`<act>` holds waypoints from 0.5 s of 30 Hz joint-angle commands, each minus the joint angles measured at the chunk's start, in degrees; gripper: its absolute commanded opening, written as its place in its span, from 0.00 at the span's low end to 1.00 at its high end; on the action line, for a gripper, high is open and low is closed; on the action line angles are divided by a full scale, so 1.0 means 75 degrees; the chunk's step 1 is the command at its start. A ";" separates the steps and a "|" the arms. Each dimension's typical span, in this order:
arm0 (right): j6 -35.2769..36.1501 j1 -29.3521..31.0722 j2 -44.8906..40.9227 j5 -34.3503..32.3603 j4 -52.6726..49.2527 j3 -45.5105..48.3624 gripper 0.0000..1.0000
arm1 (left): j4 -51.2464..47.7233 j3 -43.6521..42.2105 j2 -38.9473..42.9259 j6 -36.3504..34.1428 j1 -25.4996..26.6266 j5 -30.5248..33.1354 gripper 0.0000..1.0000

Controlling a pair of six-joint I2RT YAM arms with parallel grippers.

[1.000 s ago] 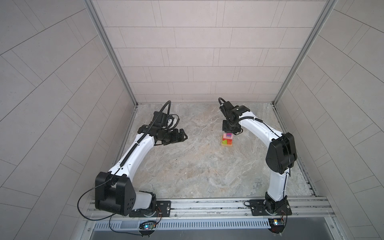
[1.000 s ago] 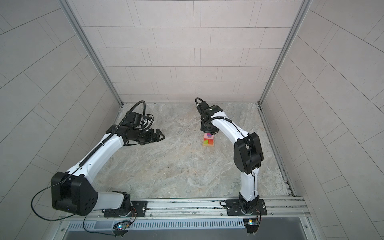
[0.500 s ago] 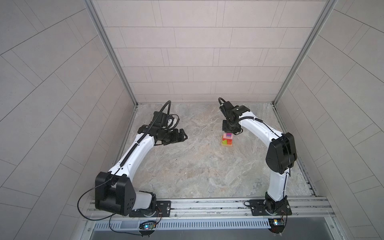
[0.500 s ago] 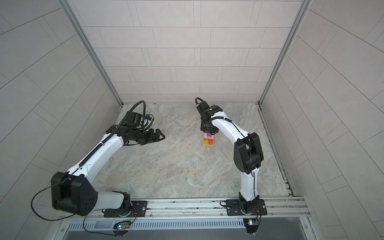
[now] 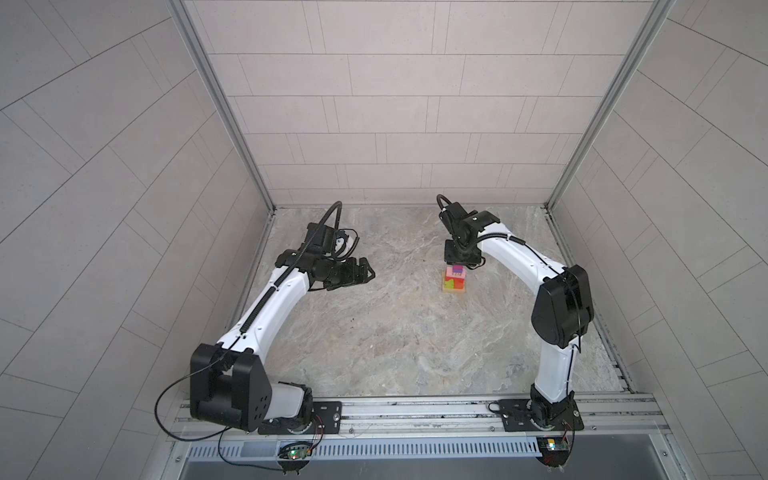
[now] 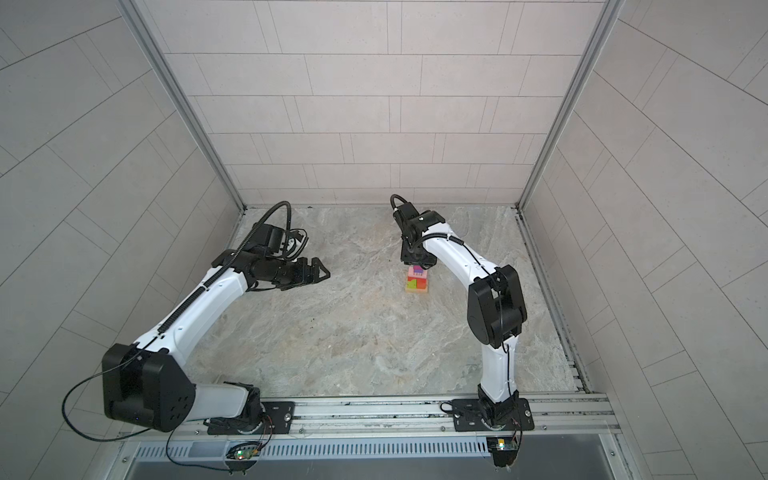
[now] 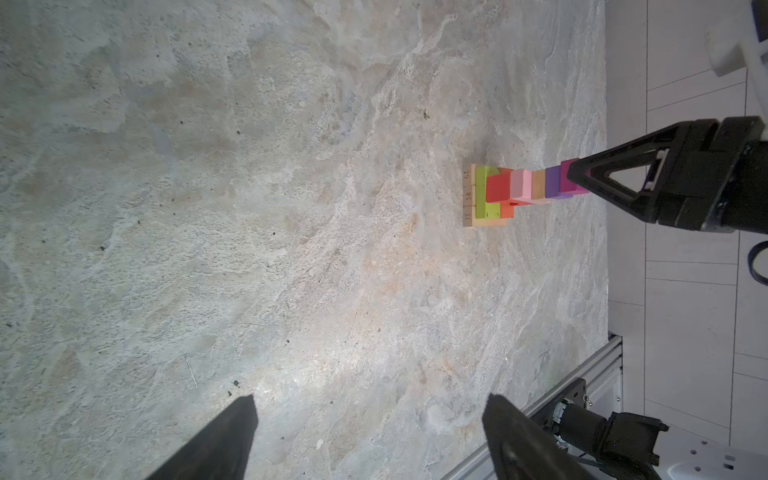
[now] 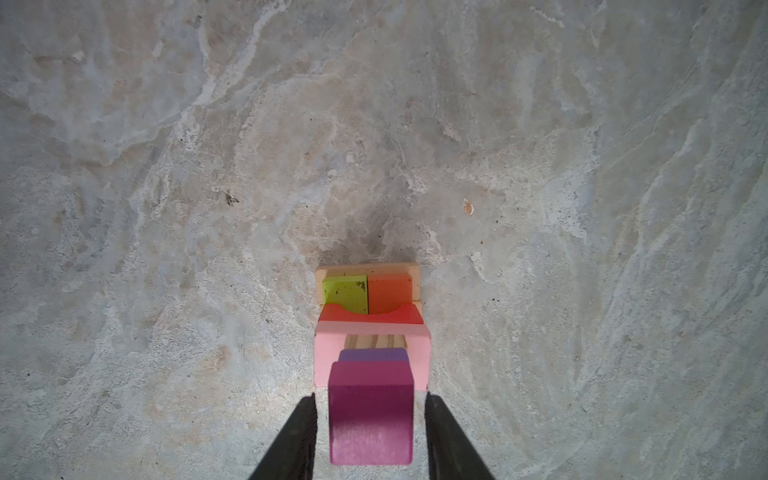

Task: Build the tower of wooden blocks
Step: 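Lower the magenta cube onto the purple cube with the right gripper, then open the right gripper and raise it off the magenta cube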

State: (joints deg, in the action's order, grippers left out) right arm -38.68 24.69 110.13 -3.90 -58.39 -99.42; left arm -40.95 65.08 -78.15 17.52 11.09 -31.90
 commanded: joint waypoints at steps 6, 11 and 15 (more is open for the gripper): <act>0.0050 -0.0021 -0.0293 -0.0099 -0.0117 0.0010 0.44 | 0.0010 -0.0088 0.0134 -0.0031 -0.0046 -0.0047 0.92; 0.0133 -0.0025 -0.0418 -0.0130 -0.0107 -0.0013 0.44 | 0.0011 -0.0092 0.0148 -0.0027 -0.0039 -0.0045 0.92; 0.0257 -0.0015 -0.0642 -0.0158 -0.0064 0.0012 0.48 | 0.0011 -0.0099 0.0140 0.0005 -0.0038 -0.0036 0.92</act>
State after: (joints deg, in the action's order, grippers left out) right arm -37.56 24.69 109.14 -3.92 -58.26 -99.39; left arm -40.95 65.08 -78.15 17.52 11.09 -31.90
